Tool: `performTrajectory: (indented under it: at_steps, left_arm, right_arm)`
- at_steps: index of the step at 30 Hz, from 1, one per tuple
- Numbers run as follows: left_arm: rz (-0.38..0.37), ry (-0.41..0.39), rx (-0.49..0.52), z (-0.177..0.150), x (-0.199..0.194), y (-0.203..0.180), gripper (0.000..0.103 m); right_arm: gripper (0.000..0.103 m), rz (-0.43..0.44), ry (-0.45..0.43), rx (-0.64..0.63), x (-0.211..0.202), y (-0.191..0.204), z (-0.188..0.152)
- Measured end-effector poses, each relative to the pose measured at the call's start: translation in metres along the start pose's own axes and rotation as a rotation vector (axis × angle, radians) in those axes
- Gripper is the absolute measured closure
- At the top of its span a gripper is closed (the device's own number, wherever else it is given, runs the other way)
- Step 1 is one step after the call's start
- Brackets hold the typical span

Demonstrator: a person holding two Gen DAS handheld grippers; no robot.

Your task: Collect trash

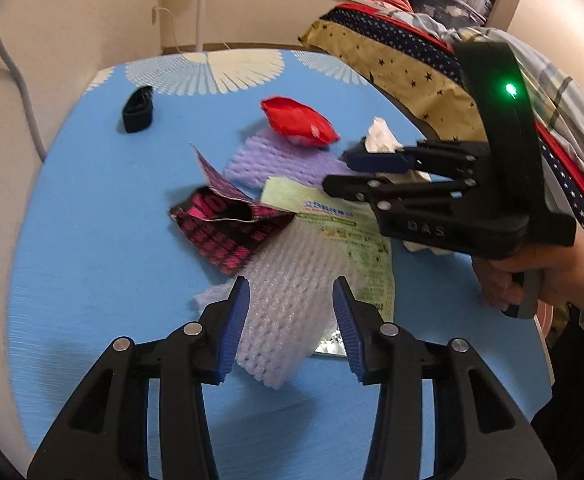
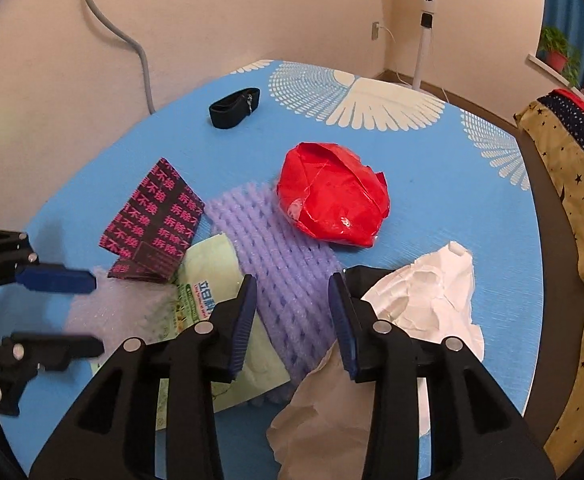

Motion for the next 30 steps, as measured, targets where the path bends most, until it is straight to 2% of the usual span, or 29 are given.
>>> performTrajectory:
  at_steps: [5, 7, 9, 12, 13, 14, 19, 25, 30]
  left_arm:
    - [0.016, 0.033, 0.018, -0.007, 0.005, 0.0, 0.06]
    - [0.012, 0.042, 0.014, -0.006, 0.006, 0.001, 0.06]
    - [0.012, 0.056, 0.011, -0.007, 0.007, 0.002, 0.066]
    - [0.003, 0.059, -0.004, -0.005, 0.003, 0.003, 0.082]
    - [-0.004, 0.056, -0.013, -0.004, 0.001, 0.005, 0.1]
    - [-0.006, 0.05, -0.024, -0.003, -0.001, 0.006, 0.103]
    - [0.02, 0.0, -0.042, 0.001, -0.02, 0.01, 0.103]
    - [0.035, -0.064, -0.063, 0.005, -0.045, 0.008, 0.103]
    - [0.036, -0.058, -0.07, 0.001, -0.047, 0.008, 0.103]
  right_arm:
    - [0.075, -0.02, 0.011, -0.027, 0.004, 0.002, 0.0]
    - [0.083, -0.023, 0.013, -0.043, 0.004, 0.005, 0.0]
    - [0.089, -0.02, 0.014, -0.053, 0.003, 0.007, -0.001]
    - [0.093, -0.013, 0.007, -0.051, -0.002, 0.007, -0.001]
    - [0.093, -0.004, 0.0, -0.044, -0.005, 0.008, -0.001]
    - [0.093, 0.008, -0.008, -0.036, -0.009, 0.008, -0.001]
    - [0.093, 0.044, -0.06, -0.002, -0.038, 0.01, 0.005]
    - [0.093, 0.047, -0.133, 0.042, -0.076, 0.009, 0.009]
    - [0.093, 0.071, -0.176, 0.061, -0.105, 0.013, 0.008]
Point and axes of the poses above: each gripper's, at about its wrist camera, not at the fingertips, and x roughly the way its jaws point, y to its left, z to its top, the point moved 10 cm from there along x, roughly the way its jaws point, and after that the axes turned 14 degrees about y, right-handed, at the moved point
